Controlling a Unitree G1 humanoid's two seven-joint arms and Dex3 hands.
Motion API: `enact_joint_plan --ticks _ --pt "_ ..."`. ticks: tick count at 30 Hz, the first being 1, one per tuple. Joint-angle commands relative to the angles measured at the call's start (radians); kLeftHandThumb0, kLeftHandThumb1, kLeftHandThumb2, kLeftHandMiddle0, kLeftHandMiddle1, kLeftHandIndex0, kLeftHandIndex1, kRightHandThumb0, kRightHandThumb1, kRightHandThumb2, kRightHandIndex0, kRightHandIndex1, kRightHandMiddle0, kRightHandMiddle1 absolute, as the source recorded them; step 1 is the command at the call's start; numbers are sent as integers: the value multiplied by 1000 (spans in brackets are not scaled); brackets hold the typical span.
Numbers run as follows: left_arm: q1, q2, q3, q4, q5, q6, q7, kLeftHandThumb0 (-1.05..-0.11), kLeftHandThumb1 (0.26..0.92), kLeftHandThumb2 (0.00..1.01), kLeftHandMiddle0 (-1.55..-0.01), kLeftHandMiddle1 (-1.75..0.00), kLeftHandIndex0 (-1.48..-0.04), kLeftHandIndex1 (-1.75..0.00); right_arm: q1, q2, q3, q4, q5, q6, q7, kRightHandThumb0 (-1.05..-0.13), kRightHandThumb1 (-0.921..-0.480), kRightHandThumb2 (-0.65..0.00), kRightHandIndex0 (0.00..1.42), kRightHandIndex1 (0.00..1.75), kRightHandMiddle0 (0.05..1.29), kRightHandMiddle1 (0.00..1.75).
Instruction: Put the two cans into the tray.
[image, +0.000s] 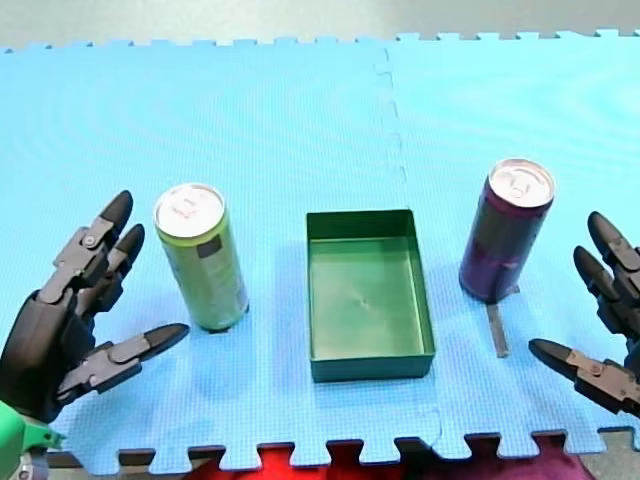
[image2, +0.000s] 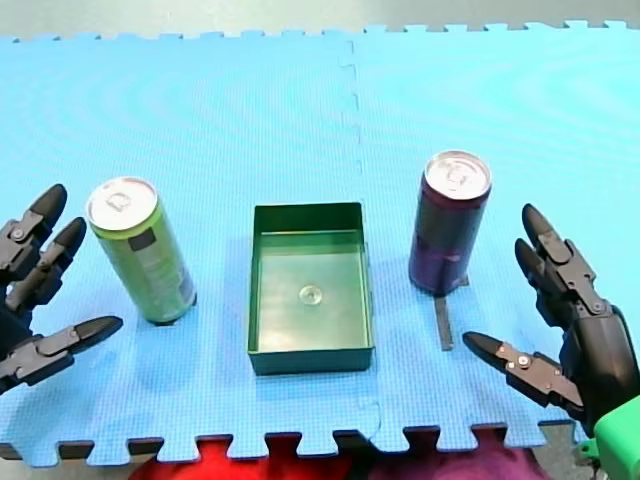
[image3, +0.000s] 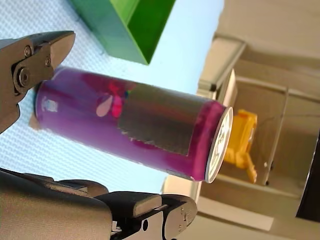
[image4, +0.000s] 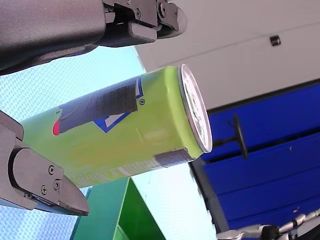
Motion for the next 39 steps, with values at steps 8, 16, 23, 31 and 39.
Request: enact_joint_plan --ticks 8,16,23,31,39 --pt "-7 6 3 6 0 -5 2 -1048 753 2 -205 -3 -154 -3 -9 -7 -5 6 -1 3 -3 -740 -753 -1 291 0 259 0" --pt "-13 5 4 16 1 -8 2 -1048 753 1 -204 -2 -154 -2 -103 -16 -24 115 5 30 -13 -739 -756 -1 286 0 260 1" --pt "-12 7 7 16 -6 -9 -5 -1048 752 1 -205 -2 -156 -3 -179 -23 -32 225 -13 19 -38 -751 -757 0 289 1 266 2" --pt "-11 8 10 8 -9 -4 -6 -1048 754 1 -205 -2 -155 -2 -187 -20 -36 245 -3 -2 -25 -748 -750 0 292 2 272 2" --pt "-6 7 12 -3 -19 0 -12 -1048 754 1 -204 -1 -152 0 -188 -17 -40 246 16 -7 -3 -729 -740 0 294 1 273 1"
